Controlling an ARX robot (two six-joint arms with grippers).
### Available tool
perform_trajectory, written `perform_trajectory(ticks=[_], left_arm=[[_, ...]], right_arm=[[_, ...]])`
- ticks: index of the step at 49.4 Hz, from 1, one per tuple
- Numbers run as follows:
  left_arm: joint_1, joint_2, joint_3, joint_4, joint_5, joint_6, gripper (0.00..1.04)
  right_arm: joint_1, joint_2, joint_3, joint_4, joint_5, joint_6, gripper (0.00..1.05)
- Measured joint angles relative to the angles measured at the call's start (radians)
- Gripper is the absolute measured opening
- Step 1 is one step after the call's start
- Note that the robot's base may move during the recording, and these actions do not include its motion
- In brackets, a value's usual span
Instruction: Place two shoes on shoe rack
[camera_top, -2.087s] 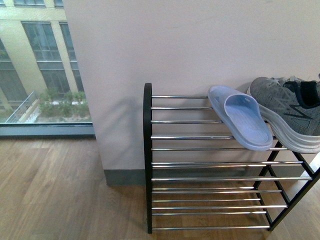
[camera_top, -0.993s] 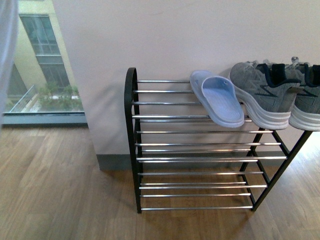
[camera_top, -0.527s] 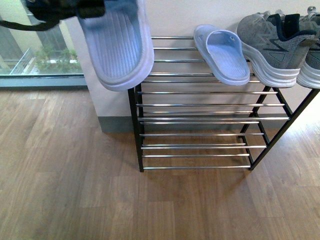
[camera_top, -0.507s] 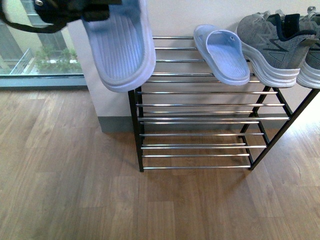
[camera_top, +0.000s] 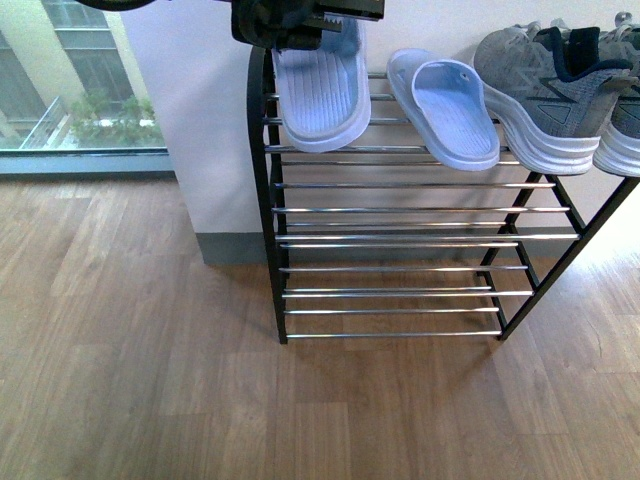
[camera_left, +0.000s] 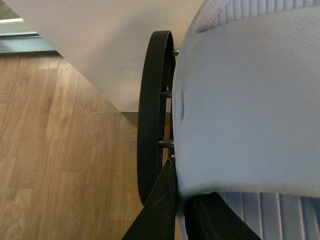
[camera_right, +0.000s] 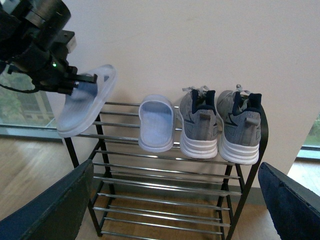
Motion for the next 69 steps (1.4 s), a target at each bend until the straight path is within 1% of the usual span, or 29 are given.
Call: perform_trajectory(ticks=[8,17,22,30,31,32,34,36,37,38,39,41,43,45,48,50,51,53,54,57,58,61,62,64,65,68,69], left_arm=[[0.001,0.164,0.249,-0.106,0.013,0.019,0.02],[0.003,0.296,0.453,-0.208,0.018,0.025,0.02],[0.006,0.429,0.670,-0.321,0.016,0.028,0.02],[0.008,0.542,0.844,-0.389,0.006,0.034,0.02],[0.007,0.545,0.856,-0.389,0.004,0.031,0.03],[0.007,0.555,0.875,-0.385,0.013,0.027,0.08],[0.007,0.558,0.896,-0.379,0.023,0.027,0.14],[0.006,0.558,0.910,-0.372,0.027,0.024,0.22],[0.005,0.558,0.919,-0.367,0.031,0.020,0.31],[0.005,0.555,0.918,-0.359,0.040,0.015,0.34],[0.005,0.533,0.883,-0.320,0.055,0.005,0.39],[0.005,0.482,0.793,-0.249,0.069,0.002,0.46],[0.004,0.396,0.651,-0.161,0.078,0.003,0.56],[0.003,0.317,0.531,-0.094,0.071,0.005,0.62],[-0.004,0.136,0.291,0.062,0.041,0.063,0.76],[-0.011,0.040,0.176,0.154,0.005,0.117,0.84],[-0.016,-0.036,0.089,0.232,-0.041,0.177,0.89],[-0.023,-0.137,-0.030,0.356,-0.100,0.266,0.96],[-0.025,-0.212,-0.124,0.471,-0.120,0.309,0.96],[-0.016,-0.357,-0.315,0.711,-0.058,0.319,0.85],[-0.007,-0.425,-0.411,0.812,-0.035,0.317,0.80],[0.021,-0.544,-0.600,0.971,0.004,0.316,0.69],[0.041,-0.593,-0.690,1.030,0.019,0.316,0.64],[0.063,-0.635,-0.777,1.076,0.031,0.316,0.58],[0.086,-0.669,-0.862,1.112,0.046,0.316,0.53],[0.130,-0.719,-1.013,1.160,0.069,0.316,0.42],[0.137,-0.726,-1.037,1.167,0.073,0.316,0.41]], right_arm=[[0.000,0.000,0.000,0.000,0.000,0.000,0.95],[0.000,0.000,0.000,0.000,0.000,0.000,0.95],[0.000,0.000,0.000,0.000,0.000,0.000,0.95],[0.000,0.000,0.000,0.000,0.000,0.000,0.95],[0.000,0.000,0.000,0.000,0.000,0.000,0.95],[0.000,0.000,0.000,0.000,0.000,0.000,0.95],[0.000,0.000,0.000,0.000,0.000,0.000,0.95],[0.000,0.000,0.000,0.000,0.000,0.000,0.95],[0.000,0.000,0.000,0.000,0.000,0.000,0.95],[0.000,0.000,0.000,0.000,0.000,0.000,0.95],[0.000,0.000,0.000,0.000,0.000,0.000,0.95],[0.000,0.000,0.000,0.000,0.000,0.000,0.95],[0.000,0.000,0.000,0.000,0.000,0.000,0.95],[0.000,0.000,0.000,0.000,0.000,0.000,0.95],[0.000,0.000,0.000,0.000,0.000,0.000,0.95],[0.000,0.000,0.000,0.000,0.000,0.000,0.95],[0.000,0.000,0.000,0.000,0.000,0.000,0.95],[0.000,0.000,0.000,0.000,0.000,0.000,0.95],[0.000,0.000,0.000,0.000,0.000,0.000,0.95],[0.000,0.000,0.000,0.000,0.000,0.000,0.95],[0.000,0.000,0.000,0.000,0.000,0.000,0.95],[0.000,0.000,0.000,0.000,0.000,0.000,0.95],[0.000,0.000,0.000,0.000,0.000,0.000,0.95],[0.000,0.000,0.000,0.000,0.000,0.000,0.95],[0.000,0.000,0.000,0.000,0.000,0.000,0.95],[0.000,0.000,0.000,0.000,0.000,0.000,0.95],[0.000,0.000,0.000,0.000,0.000,0.000,0.95]])
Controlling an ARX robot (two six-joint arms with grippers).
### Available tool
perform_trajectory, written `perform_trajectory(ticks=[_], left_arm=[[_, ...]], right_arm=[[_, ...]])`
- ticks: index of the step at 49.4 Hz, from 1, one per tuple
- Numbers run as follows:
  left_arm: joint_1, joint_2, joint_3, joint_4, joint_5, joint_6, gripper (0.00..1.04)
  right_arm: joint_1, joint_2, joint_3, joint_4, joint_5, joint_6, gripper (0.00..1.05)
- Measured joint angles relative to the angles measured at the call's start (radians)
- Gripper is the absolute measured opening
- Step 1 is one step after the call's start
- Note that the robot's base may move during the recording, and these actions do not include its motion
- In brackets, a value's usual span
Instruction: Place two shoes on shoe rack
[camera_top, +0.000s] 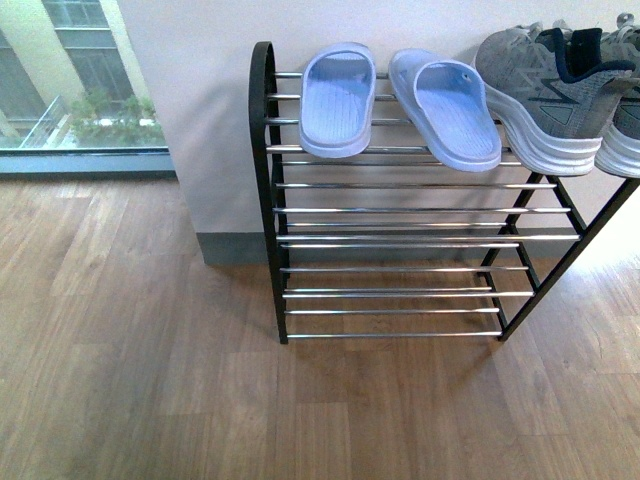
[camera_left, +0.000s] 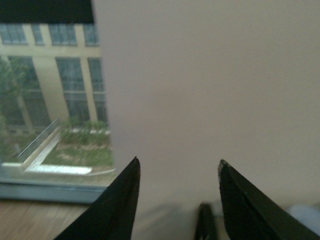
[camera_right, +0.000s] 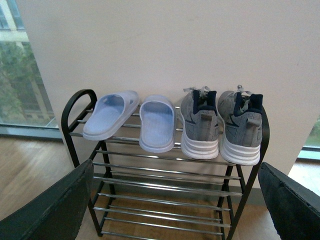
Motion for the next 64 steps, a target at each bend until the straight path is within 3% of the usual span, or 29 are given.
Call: perform_trajectory(ticks=[14,37,64], left_arm=[[0.090,-0.212,-0.373,0.110,0.113,-0.002,0.02],[0.230,-0.532,-0.710,0.116,0.239,-0.002,0.01],[0.352,-0.814,-0.887,-0.001,0.365,-0.002,0.01]], right_arm=[[0.000,0.000,0.000,0.000,0.000,0.000,0.95],[0.000,0.000,0.000,0.000,0.000,0.000,0.95],[0.000,0.000,0.000,0.000,0.000,0.000,0.95]])
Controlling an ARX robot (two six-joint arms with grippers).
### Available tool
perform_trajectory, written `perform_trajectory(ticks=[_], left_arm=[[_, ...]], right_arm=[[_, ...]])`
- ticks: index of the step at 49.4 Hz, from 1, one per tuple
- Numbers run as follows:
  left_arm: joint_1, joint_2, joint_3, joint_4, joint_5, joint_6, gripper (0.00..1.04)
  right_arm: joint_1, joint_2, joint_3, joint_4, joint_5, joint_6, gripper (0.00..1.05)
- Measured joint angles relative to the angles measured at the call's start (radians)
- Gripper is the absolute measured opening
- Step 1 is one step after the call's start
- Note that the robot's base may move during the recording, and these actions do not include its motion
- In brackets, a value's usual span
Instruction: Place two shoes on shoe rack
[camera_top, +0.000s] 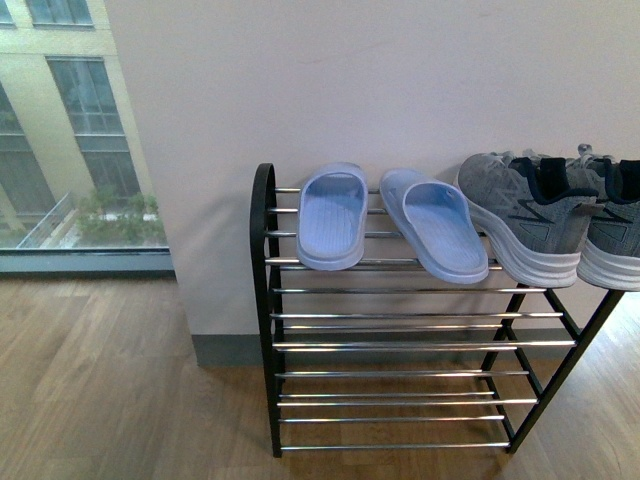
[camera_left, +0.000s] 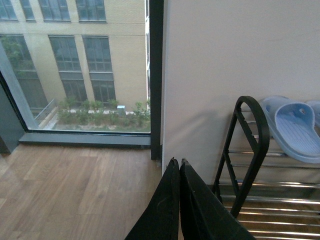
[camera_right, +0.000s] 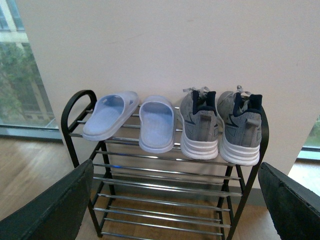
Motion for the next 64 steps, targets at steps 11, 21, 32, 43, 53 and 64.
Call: perform_trajectory(ticks=[11,21,32,43,53,64], left_arm=[[0.001,-0.186,-0.015,-0.159,0.000,0.000,0.01],[0.001,-0.338,-0.016,-0.296,-0.001,0.000,0.01],[0.001,-0.479,-0.016,-0.430,-0.001,0.000,0.01],[0.001,-0.582,-0.016,-0.532,-0.001,0.000,0.01],[0.001,-0.641,-0.016,-0.589,-0.001,0.000,0.01],[0.001,-0.766,-0.016,-0.749,-0.001,0.000,0.01]], right_arm=[[0.000,0.000,0.000,0.000,0.000,0.000,0.95],[0.000,0.000,0.000,0.000,0.000,0.000,0.95],[0.000,0.000,0.000,0.000,0.000,0.000,0.95],[0.000,0.000,0.000,0.000,0.000,0.000,0.95],[0.000,0.000,0.000,0.000,0.000,0.000,0.95],[0.000,0.000,0.000,0.000,0.000,0.000,0.95]])
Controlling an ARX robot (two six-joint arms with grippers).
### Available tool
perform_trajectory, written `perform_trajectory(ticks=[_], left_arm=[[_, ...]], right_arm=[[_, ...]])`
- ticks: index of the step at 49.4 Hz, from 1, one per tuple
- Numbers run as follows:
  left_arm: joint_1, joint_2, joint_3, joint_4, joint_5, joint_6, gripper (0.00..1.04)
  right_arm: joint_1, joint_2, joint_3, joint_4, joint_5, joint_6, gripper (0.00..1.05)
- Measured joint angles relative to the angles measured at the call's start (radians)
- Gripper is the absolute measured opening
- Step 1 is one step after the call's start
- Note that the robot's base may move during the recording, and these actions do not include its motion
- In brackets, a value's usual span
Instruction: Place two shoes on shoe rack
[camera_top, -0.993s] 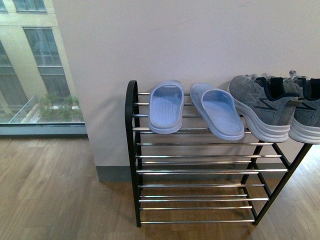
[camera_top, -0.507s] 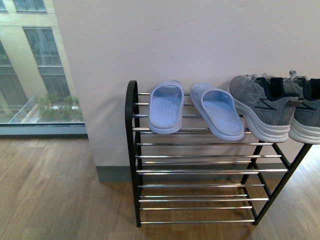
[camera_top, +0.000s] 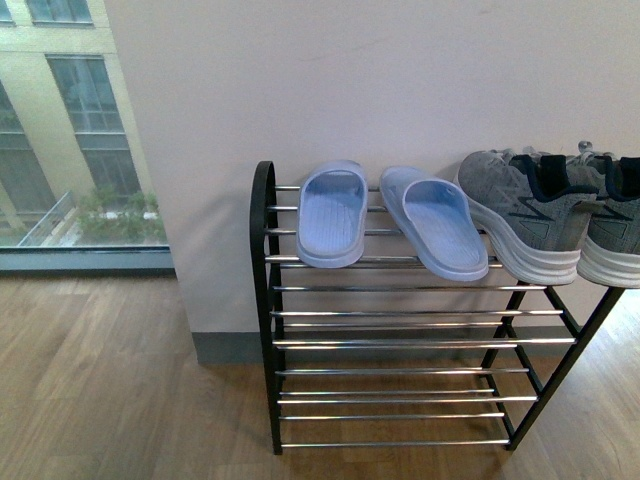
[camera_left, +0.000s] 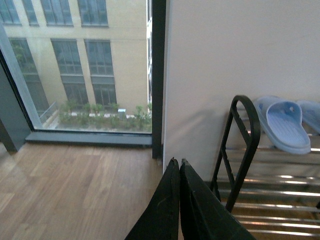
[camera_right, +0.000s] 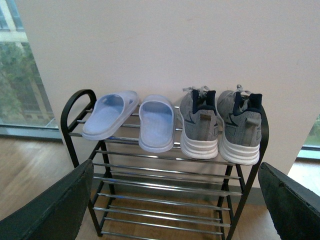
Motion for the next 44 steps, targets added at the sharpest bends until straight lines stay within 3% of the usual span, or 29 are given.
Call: perform_trajectory(ticks=[22,44], left_arm=[[0.001,-0.067,0.000,-0.051,0.000,-0.002,0.04],[0.001,-0.068,0.000,-0.051,0.000,-0.002,0.89]], right_arm=[[0.000,0.000,0.000,0.000,-0.001,0.000,0.95],[0.000,0.000,0.000,0.000,0.000,0.000,0.95]])
